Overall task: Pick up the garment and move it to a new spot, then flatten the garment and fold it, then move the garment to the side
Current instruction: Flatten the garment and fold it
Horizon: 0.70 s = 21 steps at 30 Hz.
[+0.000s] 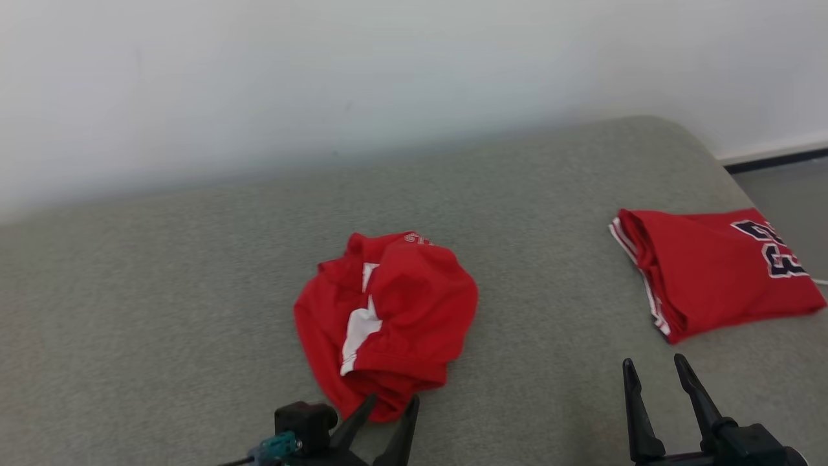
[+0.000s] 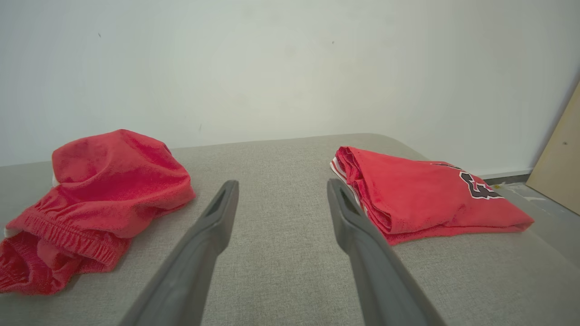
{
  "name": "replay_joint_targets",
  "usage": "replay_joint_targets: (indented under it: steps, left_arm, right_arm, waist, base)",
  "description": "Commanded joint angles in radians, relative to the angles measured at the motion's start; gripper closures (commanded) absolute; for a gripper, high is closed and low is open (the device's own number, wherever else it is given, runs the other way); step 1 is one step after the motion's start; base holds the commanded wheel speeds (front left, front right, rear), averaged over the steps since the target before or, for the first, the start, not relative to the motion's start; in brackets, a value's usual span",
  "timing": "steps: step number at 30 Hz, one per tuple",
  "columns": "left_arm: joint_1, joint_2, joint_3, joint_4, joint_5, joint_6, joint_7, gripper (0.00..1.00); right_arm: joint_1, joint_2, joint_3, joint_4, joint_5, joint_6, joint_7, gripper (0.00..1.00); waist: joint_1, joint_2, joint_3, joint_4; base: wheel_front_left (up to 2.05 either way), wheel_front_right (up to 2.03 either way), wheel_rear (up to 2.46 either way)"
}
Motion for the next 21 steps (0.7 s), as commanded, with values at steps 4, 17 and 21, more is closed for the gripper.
replay_joint_targets:
  steps: [4,17,21]
  left_arm:
    - [-0.058,0.001,-0.01,0.05,-0.024,0.044,-0.009,0.0]
    - [-0.159,0.002,0.024,0.158,-0.004,0.149,-0.073,0.0]
    - [-0.175,0.002,0.012,0.165,0.009,0.158,-0.101,0.83]
  right_arm:
    - [-0.012,0.0,-0.004,-0.003,0.007,-0.003,-0.005,0.0]
    - [-0.018,0.0,-0.005,-0.007,0.018,-0.003,-0.005,0.0]
    - [-0.016,0.0,0.0,-0.006,0.017,-0.003,-0.005,0.0]
  waist:
    - [-0.0001,0.0,0.038,-0.122]
    - [-0.0001,0.0,0.055,-0.185]
    - [-0.0001,0.0,0.052,-0.177]
  base:
    - [0.0,0.0,0.0]
    - [0.0,0.0,0.0]
    - [0.0,0.0,0.0]
